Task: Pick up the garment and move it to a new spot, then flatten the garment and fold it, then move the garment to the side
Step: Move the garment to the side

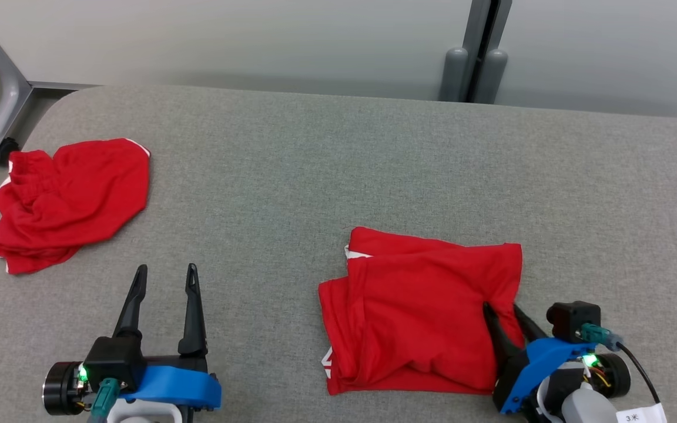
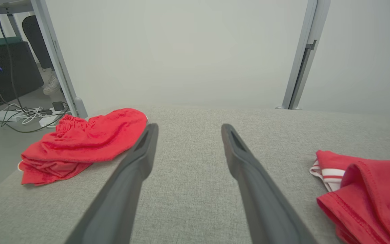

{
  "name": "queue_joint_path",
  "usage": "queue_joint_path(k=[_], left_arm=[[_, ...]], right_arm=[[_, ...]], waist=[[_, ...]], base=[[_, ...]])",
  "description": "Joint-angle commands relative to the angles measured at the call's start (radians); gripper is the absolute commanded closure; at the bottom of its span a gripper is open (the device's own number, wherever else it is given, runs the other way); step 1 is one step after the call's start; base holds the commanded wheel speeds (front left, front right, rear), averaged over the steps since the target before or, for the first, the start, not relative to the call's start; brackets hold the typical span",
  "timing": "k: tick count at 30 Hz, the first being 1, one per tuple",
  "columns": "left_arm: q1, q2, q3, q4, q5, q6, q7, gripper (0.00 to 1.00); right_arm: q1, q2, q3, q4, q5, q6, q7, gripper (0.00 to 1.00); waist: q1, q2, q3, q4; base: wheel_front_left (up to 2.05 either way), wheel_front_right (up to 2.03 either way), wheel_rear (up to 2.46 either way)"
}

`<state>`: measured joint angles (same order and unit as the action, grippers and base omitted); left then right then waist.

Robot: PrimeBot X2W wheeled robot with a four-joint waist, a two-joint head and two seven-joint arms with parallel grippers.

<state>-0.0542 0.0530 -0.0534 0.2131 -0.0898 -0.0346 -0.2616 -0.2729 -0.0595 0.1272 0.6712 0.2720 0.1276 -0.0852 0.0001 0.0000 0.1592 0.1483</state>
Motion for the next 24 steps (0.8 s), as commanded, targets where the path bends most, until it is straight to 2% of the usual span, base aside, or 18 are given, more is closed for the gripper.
queue_joint_path(k=[1, 8, 15, 21, 24], left_arm=[[-0.015, -0.002, -0.004, -0.001, -0.005, 0.005, -0.005, 0.00], [-0.028, -0.002, -0.005, -0.006, -0.011, 0.004, -0.005, 0.00], [-0.072, -0.003, -0.011, -0.031, -0.014, 0.001, -0.005, 0.00], [-0.128, -0.003, -0.019, -0.061, -0.007, 0.000, -0.005, 0.00], [-0.164, -0.002, -0.021, -0.077, 0.006, -0.008, -0.005, 0.00]], right_arm=[[-0.005, 0.016, 0.013, 0.017, -0.004, 0.006, 0.004, 1.00], [-0.067, -0.053, 0.001, -0.045, -0.033, 0.003, -0.042, 1.00], [-0.094, -0.184, -0.029, -0.158, -0.044, 0.003, -0.015, 1.00], [-0.085, -0.292, -0.117, -0.263, -0.029, 0.003, 0.012, 1.00], [-0.070, -0.324, -0.169, -0.318, -0.019, 0.003, 0.020, 1.00]], waist=[[-0.0001, 0.0000, 0.000, -0.002], [-0.0001, 0.0000, 0.019, -0.031], [-0.0001, 0.0000, 0.094, -0.094], [-0.0001, 0.0000, 0.180, -0.163], [-0.0001, 0.0000, 0.220, -0.188]], base=[[0.00, 0.00, 0.00], [0.00, 0.00, 0.00], [0.00, 0.00, 0.00], [0.00, 0.00, 0.00], [0.00, 0.00, 0.00]])
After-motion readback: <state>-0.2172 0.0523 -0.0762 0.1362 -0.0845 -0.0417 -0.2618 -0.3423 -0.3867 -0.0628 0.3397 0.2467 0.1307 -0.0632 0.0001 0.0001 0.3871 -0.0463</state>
